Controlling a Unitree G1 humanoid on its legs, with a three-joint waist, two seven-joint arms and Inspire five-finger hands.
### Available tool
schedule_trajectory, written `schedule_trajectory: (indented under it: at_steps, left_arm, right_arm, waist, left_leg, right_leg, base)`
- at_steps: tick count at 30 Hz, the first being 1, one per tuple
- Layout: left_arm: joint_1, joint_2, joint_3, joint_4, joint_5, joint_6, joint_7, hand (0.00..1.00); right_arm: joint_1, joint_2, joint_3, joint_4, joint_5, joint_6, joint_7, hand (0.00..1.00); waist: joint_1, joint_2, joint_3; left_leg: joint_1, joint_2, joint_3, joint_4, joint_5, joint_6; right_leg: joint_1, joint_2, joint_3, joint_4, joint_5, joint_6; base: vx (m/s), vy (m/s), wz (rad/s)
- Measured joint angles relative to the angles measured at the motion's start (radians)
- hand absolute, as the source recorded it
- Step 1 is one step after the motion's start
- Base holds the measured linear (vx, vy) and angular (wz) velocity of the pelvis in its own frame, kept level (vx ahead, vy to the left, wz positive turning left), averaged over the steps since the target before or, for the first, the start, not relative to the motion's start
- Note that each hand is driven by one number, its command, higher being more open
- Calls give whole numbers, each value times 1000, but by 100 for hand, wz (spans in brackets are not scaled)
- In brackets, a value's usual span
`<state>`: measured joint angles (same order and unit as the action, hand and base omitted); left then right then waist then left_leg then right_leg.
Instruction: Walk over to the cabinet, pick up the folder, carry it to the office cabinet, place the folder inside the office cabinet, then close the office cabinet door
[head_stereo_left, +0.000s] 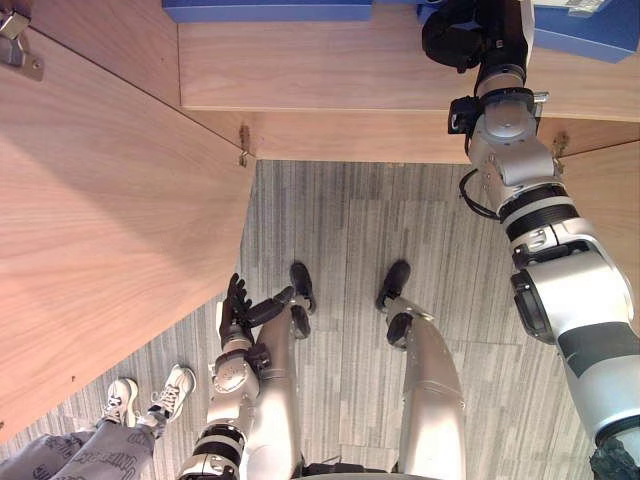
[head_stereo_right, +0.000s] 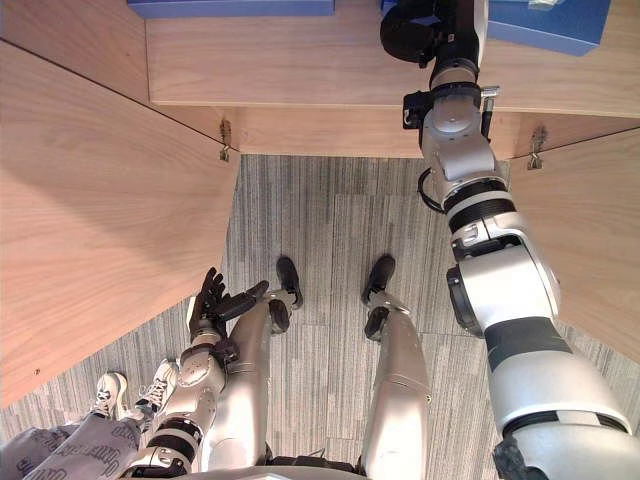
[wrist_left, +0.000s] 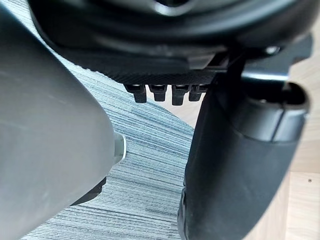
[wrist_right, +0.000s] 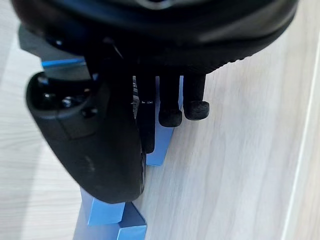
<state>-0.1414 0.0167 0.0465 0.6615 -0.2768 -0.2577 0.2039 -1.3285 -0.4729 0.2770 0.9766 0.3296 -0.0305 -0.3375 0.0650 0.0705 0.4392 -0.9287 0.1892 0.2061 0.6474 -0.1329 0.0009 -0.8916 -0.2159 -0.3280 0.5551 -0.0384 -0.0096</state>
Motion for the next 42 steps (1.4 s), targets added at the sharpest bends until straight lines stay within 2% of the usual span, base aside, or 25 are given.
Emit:
schedule_trajectory:
  at_steps: [4, 6, 8, 9, 11, 13, 14, 15, 17, 19, 21, 23, 25, 27, 30, 31, 34, 35, 37, 42]
  left_arm:
    - [-7, -8, 2, 0, 0, 5, 16, 100]
    - [-7, -9, 5, -1, 0, 8, 18, 100]
    - [-11, -9, 9, 3, 0, 21, 22, 100]
    - [-10, -10, 9, 9, 0, 25, 22, 100]
    - [5, -15, 8, 23, 1, 38, 20, 100]
    - [45, -15, 1, 27, 3, 40, 10, 100]
    - [54, -13, -4, 33, 3, 39, 7, 100]
    - [64, 1, -14, 66, 6, 40, -3, 100]
    - [71, 20, -16, 102, 26, 48, -15, 100]
    - [92, 48, -16, 152, 45, 59, -21, 100]
    - [106, 61, -14, 188, 49, 69, -30, 100]
    - [129, 64, -13, 215, 65, 75, -37, 100]
    - [174, 65, -9, 235, 83, 79, -41, 100]
    - [189, 68, 2, 250, 102, 79, -45, 100]
    - [187, 76, 6, 264, 115, 80, -53, 100]
    - [187, 78, 13, 272, 129, 82, -55, 100]
    - [202, 74, 47, 300, 142, 101, -56, 100]
    - [217, 70, 64, 314, 142, 102, -58, 100]
    - [233, 70, 81, 330, 142, 105, -60, 100]
    - [250, 58, 134, 346, 149, 118, -60, 100]
  right_arm:
    - [5, 8, -35, -17, 5, 0, -22, 0]
    - [52, 13, -78, -119, 24, 0, -34, 0]
    - [217, 26, -141, -401, 30, -15, -60, 0]
    - [271, 33, -150, -476, 29, -23, -63, 0]
    - [479, 77, -152, -704, 11, -64, -59, 0]
    - [692, 142, -124, -841, -50, -116, -27, 0]
    - [747, 159, -110, -859, -66, -129, -12, 0]
    - [868, 198, -81, -870, -95, -141, 31, 0]
    - [983, 236, -62, -861, -130, -140, 77, 0]
    - [1112, 282, -36, -793, -183, -136, 134, 0]
    - [1189, 294, -34, -735, -253, -131, 166, 0]
    - [1250, 302, -38, -658, -329, -127, 183, 0]
    - [1314, 331, -81, -510, -418, -118, 202, 0]
    - [1341, 364, -139, -398, -452, -104, 208, 0]
    - [1350, 395, -233, -257, -444, -82, 205, 0]
    - [1365, 407, -272, -222, -429, -78, 199, 100]
    - [1410, 422, -332, -175, -378, -74, 184, 100]
    - [1423, 426, -368, -147, -340, -73, 176, 100]
    - [1420, 432, -424, -116, -298, -72, 167, 100]
    - [1431, 438, -606, -111, -151, -75, 131, 100]
  waist:
    - [2, 0, 0]
    - [1, 0, 0]
    - [-5, 0, 0]
    - [-6, 0, 0]
    - [-18, -1, 0]
    - [-34, -9, -4]
    - [-39, -13, -6]
    - [-51, -20, -10]
    - [-53, -37, -20]
    - [-55, -69, -43]
    - [-61, -80, -71]
    - [-71, -86, -108]
    - [-81, -95, -170]
    - [-83, -99, -193]
    - [-96, -99, -197]
    - [-101, -100, -198]
    - [-108, -107, -234]
    - [-108, -111, -264]
    - [-107, -118, -285]
    - [-108, -120, -307]
  left_leg:
    - [-7, 0, -9, 14, 6, -3]
    - [-6, 3, -12, 24, 5, -5]
    - [24, 7, -18, 32, -1, -10]
    - [40, 8, -18, 33, -6, -10]
    - [117, 9, -14, 22, -22, -13]
    - [212, 5, -4, -9, -33, -20]
    - [239, 2, -1, -24, -33, -21]
    - [305, 0, 3, -64, -31, -27]
    - [373, 0, 22, -118, -21, -34]
    - [480, -4, 61, -200, -7, -41]
    - [548, -8, 81, -239, -1, -45]
    - [611, -18, 98, -284, 0, -46]
    - [694, -36, 127, -344, 0, -46]
    - [749, -46, 144, -373, 0, -46]
    - [787, -58, 144, -390, 0, -46]
    - [801, -59, 143, -393, 0, -46]
    - [829, -70, 142, -418, 6, -45]
    - [838, -74, 149, -442, 18, -46]
    - [855, -79, 166, -475, 29, -47]
    - [929, -106, 208, -545, 42, -55]
  right_leg:
    - [-11, -8, -5, 35, -14, -8]
    - [-8, -8, -6, 44, -20, -10]
    - [28, -5, -12, 46, -27, -8]
    - [43, -4, -12, 45, -31, -7]
    - [119, -1, -10, 34, -42, 1]
    - [205, 5, -3, -2, -48, 10]
    - [231, 8, -1, -16, -47, 13]
    - [298, 22, -1, -68, -37, 20]
    - [356, 39, 7, -128, -17, 24]
    - [446, 66, 31, -223, 20, 29]
    - [511, 81, 46, -287, 42, 36]
    - [567, 91, 59, -340, 57, 46]
    - [627, 91, 84, -383, 66, 57]
    - [655, 90, 113, -384, 67, 59]
    - [672, 83, 130, -371, 67, 59]
    - [687, 80, 128, -372, 67, 60]
    - [735, 80, 123, -438, 83, 76]
    - [754, 86, 127, -497, 114, 76]
    - [776, 91, 144, -560, 150, 75]
    - [826, 92, 196, -640, 192, 88]
  base:
    - [-27, -42, 8]
    - [-5, -38, 2]
    - [29, -31, 3]
    - [41, -16, 0]
    - [52, -1, -3]
    - [56, 12, -7]
    - [57, 11, -11]
    - [55, 2, -11]
    - [84, -1, -22]
    - [127, 7, -41]
    - [159, 12, -33]
    - [171, 30, -25]
    - [139, 65, -27]
    - [96, 56, -31]
    - [24, 58, -11]
    - [-22, 31, 4]
    - [-26, 13, -1]
    - [-41, -8, -13]
    - [-49, -17, -26]
    - [-45, 3, -31]
